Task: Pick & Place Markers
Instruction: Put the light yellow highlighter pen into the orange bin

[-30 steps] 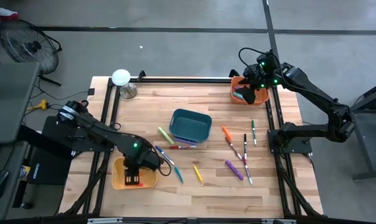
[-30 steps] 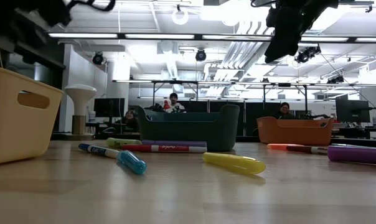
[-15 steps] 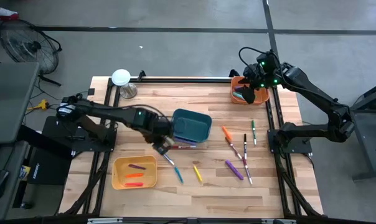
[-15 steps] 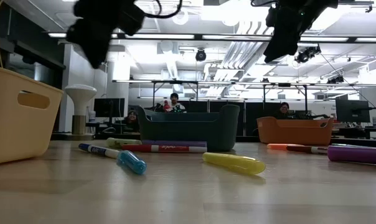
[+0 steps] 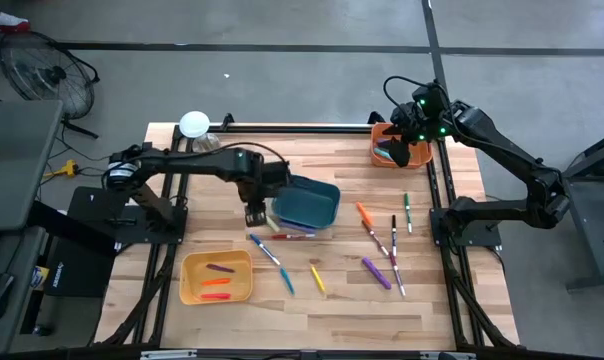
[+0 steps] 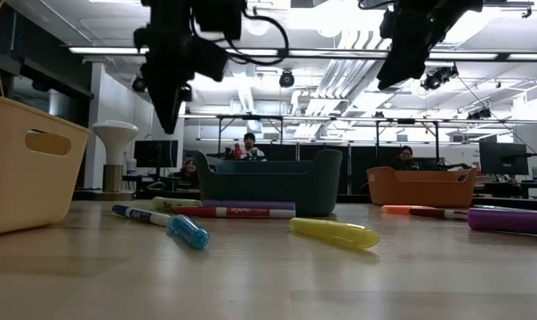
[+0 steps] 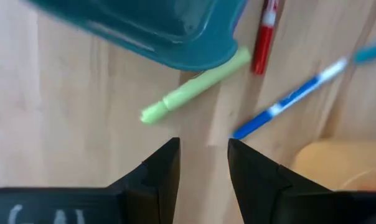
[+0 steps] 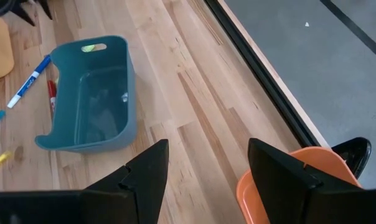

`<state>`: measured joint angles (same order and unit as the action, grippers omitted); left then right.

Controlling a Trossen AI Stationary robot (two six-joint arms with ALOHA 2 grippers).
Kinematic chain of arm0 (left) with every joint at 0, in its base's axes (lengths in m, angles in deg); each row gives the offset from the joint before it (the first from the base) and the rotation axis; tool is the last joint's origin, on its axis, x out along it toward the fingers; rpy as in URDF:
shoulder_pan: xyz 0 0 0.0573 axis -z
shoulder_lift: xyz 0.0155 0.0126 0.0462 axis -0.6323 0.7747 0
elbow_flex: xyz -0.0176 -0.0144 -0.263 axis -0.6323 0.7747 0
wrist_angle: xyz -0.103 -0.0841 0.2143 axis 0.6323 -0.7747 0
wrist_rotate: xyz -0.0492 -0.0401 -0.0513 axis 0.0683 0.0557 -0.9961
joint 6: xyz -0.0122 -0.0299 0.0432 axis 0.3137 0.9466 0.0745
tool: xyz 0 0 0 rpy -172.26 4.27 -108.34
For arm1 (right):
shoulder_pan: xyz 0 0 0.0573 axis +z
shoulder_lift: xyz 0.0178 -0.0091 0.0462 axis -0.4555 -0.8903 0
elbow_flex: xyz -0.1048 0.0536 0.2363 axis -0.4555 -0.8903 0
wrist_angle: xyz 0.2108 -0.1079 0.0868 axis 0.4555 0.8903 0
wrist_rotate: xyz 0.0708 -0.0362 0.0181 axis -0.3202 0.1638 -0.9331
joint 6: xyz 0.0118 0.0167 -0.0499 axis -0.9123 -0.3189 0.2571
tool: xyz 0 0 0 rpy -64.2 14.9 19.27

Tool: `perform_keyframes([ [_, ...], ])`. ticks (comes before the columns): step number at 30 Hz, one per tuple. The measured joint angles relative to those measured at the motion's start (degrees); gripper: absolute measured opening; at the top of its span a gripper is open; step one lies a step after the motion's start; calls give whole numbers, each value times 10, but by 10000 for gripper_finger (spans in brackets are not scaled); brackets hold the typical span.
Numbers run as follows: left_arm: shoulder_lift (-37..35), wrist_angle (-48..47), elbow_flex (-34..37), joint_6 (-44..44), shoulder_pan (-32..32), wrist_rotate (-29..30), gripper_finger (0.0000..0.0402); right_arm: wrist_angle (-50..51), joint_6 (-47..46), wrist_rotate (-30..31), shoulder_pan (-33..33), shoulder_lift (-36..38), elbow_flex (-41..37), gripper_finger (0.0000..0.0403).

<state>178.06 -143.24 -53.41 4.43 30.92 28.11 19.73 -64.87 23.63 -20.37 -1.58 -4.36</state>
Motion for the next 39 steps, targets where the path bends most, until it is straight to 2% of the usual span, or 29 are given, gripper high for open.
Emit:
perform_keyframes([
  [4, 34, -3, 1, -153, -16, 8, 131, 0, 0, 1, 0, 0, 0, 208],
  [8, 65, 0, 2, -224, -30, 7, 131, 1, -4, 7, 0, 0, 0, 208],
  [13, 77, 23, 29, -263, -47, 6, 131, 1, -23, 7, 0, 0, 0, 208],
  [19, 77, 53, 66, -261, -61, -16, 131, -5, -44, 11, 0, 0, 0, 208],
  [27, 73, 124, 88, -76, -80, -80, 131, -11, -91, 14, 0, 0, 0, 208],
  [33, 10, 149, 137, 23, -78, -46, 131, -11, -112, 28, 0, 0, 0, 208],
  [36, -28, 172, 178, 145, -78, -8, 131, -11, -114, 28, 0, 0, 0, 208],
  [39, -68, 213, 215, 329, -78, 21, 131, -11, -115, 28, 0, 0, 0, 208],
])
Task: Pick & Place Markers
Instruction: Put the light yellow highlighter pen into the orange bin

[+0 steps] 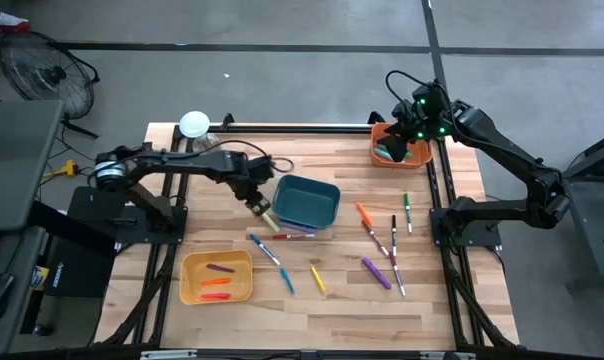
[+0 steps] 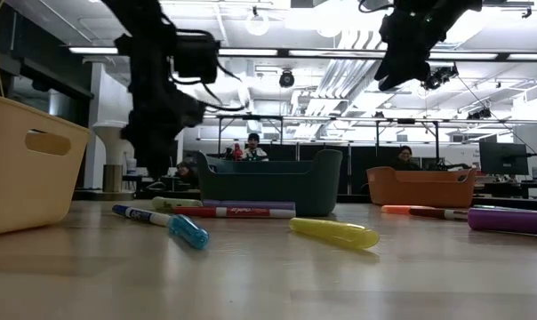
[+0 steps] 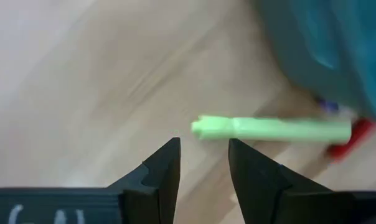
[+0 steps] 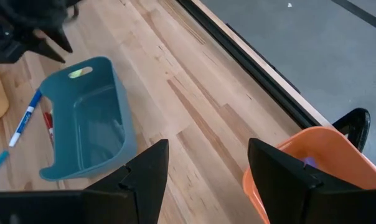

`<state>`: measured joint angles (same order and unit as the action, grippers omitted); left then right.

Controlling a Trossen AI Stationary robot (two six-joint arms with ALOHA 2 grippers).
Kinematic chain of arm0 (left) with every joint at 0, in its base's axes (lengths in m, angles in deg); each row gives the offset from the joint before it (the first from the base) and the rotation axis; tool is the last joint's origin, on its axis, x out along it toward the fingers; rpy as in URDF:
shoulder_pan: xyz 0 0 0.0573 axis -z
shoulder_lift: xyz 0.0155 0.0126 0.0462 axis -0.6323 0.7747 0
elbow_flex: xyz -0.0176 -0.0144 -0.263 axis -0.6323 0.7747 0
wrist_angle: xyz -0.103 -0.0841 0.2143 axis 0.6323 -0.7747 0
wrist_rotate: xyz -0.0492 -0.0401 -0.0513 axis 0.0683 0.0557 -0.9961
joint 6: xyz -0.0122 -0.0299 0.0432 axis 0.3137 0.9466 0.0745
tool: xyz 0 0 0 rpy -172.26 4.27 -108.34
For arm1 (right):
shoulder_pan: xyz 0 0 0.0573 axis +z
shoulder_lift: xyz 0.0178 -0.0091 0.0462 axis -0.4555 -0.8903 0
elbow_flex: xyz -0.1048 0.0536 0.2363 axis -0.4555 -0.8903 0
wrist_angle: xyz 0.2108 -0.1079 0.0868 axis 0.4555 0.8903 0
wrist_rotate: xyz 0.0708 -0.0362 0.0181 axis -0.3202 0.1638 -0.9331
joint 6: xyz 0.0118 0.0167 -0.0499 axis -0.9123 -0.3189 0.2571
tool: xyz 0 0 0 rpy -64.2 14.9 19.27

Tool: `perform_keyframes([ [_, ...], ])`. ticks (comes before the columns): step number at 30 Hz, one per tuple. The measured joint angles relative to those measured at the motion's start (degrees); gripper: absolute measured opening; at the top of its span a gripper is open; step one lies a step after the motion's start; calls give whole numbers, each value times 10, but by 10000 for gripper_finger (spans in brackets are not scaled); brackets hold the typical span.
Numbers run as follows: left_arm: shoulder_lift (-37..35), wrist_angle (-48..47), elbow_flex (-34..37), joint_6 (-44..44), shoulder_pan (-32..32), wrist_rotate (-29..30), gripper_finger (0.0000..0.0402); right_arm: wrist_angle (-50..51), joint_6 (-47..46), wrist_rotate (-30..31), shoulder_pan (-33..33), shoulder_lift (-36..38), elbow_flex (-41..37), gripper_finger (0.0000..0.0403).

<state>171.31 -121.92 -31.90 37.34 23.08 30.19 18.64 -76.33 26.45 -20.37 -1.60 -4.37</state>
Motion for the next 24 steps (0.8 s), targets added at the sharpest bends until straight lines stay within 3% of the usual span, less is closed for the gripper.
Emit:
perform_keyframes([
  [6, -28, 10, 14, 350, 15, 29, 130, 0, 2, 5, 0, 0, 0, 208],
  [13, -13, 22, 13, 617, 78, 88, 130, 0, 3, 8, 0, 0, 0, 208],
  [19, 22, 19, 14, 763, 112, 105, 130, 0, 9, 7, 0, 0, 0, 208],
  [24, 57, 48, 14, 812, 113, 107, 130, 0, 23, 7, 0, 0, 0, 208],
])
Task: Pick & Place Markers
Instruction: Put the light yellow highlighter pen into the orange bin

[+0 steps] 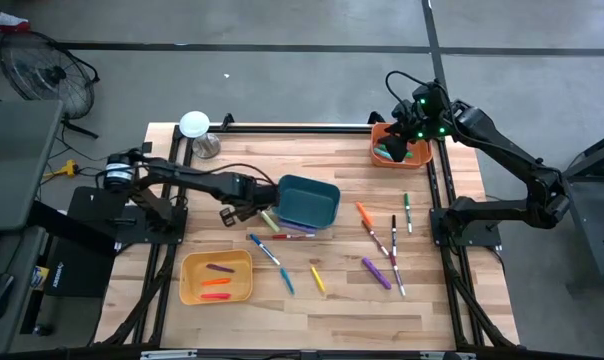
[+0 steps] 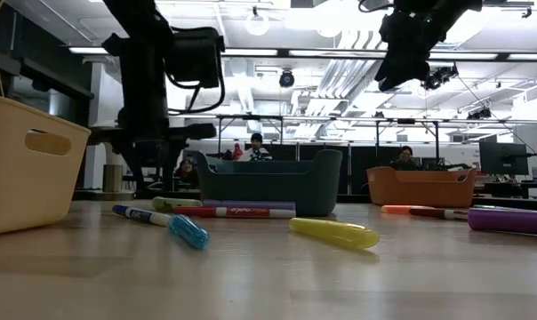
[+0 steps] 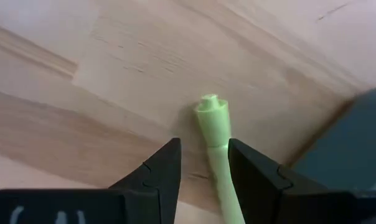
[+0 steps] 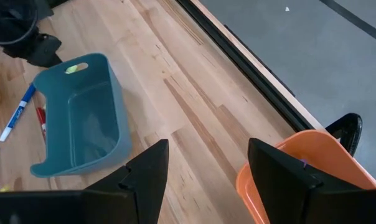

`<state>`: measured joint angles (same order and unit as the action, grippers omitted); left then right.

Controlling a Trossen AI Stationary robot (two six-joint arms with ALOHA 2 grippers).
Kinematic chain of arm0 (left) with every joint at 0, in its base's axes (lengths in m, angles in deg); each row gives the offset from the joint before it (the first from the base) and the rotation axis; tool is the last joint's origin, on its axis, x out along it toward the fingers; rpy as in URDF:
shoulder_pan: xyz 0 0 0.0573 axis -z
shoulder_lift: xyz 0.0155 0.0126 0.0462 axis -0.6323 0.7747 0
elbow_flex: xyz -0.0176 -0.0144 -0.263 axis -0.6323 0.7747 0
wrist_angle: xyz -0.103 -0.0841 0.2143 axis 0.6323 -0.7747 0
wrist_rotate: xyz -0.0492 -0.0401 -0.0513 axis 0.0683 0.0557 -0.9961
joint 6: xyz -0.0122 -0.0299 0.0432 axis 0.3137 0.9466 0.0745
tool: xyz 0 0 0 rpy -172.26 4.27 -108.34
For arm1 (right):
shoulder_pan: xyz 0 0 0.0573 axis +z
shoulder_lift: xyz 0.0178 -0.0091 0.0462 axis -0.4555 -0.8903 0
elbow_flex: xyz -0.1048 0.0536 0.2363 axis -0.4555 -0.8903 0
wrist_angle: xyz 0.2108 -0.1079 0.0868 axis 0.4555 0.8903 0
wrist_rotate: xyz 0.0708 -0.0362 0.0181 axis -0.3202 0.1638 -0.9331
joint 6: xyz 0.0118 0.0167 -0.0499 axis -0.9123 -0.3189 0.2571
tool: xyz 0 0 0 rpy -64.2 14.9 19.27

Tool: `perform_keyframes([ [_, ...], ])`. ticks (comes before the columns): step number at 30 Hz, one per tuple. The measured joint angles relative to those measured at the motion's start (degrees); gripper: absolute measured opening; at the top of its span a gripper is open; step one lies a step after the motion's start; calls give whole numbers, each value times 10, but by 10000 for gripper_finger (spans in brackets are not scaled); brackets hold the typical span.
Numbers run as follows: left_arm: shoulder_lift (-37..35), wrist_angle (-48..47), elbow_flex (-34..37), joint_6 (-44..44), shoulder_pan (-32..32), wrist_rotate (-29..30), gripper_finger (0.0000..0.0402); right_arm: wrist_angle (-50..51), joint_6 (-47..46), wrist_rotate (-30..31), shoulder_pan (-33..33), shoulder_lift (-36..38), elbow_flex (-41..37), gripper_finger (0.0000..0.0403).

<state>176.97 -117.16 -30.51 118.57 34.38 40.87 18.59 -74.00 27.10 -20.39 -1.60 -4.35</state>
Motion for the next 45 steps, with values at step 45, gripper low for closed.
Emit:
perform_keyframes([
  [45, 54, 37, -2, 72, 0, 13, 53, 13, 27, 0, 0, 0, 0, 208],
])
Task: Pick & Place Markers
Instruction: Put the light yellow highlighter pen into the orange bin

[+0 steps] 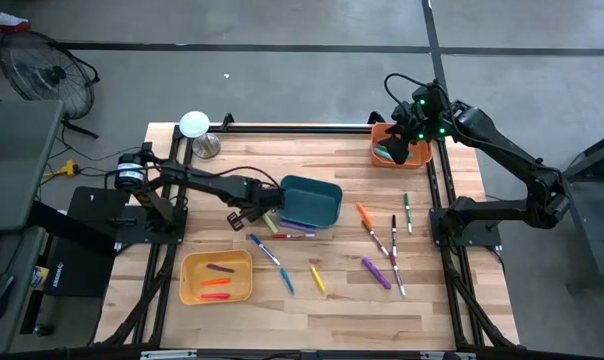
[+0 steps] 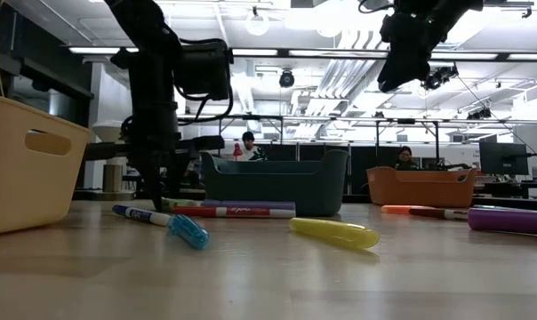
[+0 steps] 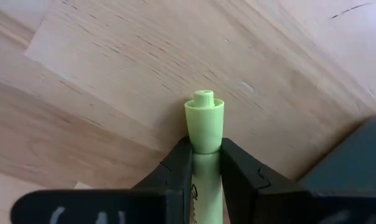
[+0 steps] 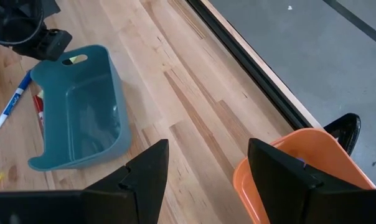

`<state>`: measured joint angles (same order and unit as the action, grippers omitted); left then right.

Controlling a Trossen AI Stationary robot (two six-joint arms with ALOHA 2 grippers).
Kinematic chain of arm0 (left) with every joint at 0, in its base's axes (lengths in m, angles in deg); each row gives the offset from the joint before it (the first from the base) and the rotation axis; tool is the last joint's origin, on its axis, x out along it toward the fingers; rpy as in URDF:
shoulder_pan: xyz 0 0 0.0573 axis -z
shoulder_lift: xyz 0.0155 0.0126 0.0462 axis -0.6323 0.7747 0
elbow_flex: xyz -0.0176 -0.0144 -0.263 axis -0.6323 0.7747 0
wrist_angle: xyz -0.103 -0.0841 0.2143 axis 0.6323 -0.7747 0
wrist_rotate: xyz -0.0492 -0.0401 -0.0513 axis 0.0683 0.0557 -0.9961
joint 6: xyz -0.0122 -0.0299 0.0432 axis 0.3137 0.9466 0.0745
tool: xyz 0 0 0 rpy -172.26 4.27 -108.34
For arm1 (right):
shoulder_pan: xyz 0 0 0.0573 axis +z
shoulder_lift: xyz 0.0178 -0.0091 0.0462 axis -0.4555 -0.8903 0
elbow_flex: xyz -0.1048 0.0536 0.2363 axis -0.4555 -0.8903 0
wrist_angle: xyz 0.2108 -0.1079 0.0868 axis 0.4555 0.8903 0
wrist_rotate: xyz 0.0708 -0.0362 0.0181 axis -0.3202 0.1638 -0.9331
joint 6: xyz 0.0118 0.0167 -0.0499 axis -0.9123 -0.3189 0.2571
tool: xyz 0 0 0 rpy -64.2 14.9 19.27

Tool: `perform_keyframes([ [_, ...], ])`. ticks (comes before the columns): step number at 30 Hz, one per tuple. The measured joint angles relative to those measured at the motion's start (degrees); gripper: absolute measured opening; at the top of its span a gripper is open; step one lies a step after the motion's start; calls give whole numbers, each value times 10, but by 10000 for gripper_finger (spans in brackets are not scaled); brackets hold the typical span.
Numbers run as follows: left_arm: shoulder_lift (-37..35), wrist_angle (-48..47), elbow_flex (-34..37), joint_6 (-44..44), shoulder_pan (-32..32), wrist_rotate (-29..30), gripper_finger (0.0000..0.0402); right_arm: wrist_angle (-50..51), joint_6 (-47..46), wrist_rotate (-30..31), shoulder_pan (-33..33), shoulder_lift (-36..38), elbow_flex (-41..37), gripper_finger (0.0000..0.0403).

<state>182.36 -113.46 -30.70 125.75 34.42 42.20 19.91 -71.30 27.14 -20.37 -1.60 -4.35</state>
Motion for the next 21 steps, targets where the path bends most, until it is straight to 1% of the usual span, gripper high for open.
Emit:
perform_keyframes([
  [5, -9, -36, 3, 10, -1, 31, 53, 0, 0, 0, 0, 0, 0, 208],
  [14, -20, -44, 3, -11, -1, 77, 52, 0, 0, 5, 0, 0, 0, 208],
  [18, -39, -40, 2, -38, -1, 114, 52, 0, 6, 6, -1, 0, 0, 208],
  [21, -57, -44, 3, -55, -1, 152, 52, 0, 8, 6, -1, 0, 0, 208],
])
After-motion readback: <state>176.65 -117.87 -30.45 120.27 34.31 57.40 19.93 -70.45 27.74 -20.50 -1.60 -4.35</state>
